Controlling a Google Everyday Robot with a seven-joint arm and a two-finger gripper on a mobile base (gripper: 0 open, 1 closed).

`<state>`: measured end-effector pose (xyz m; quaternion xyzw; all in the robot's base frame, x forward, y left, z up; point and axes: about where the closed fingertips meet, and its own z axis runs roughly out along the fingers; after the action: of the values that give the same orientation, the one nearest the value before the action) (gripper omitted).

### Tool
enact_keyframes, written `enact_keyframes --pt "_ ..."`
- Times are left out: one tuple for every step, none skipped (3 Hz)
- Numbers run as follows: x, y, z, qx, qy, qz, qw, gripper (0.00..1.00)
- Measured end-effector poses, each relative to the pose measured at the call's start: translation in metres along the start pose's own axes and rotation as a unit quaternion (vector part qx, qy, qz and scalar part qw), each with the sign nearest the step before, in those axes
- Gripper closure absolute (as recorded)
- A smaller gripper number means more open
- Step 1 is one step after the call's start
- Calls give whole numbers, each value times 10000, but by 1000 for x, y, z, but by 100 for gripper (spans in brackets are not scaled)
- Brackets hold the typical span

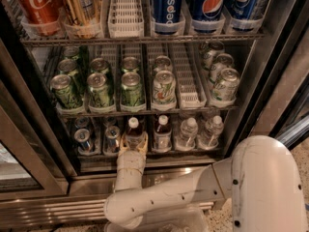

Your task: Pick blue plastic bottle from bottom shelf of fridge

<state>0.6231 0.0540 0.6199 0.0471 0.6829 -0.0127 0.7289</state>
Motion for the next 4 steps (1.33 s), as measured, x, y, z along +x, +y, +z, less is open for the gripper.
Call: enact_keyframes --pt "-4 3 -1 -27 -54 49 10000 100" --pt "-11 6 -3 -65 -127 112 9998 100" --pt "-18 10 -6 -103 -203 170 9996 100" --pt "-30 14 -11 -153 -322 253 9990 100"
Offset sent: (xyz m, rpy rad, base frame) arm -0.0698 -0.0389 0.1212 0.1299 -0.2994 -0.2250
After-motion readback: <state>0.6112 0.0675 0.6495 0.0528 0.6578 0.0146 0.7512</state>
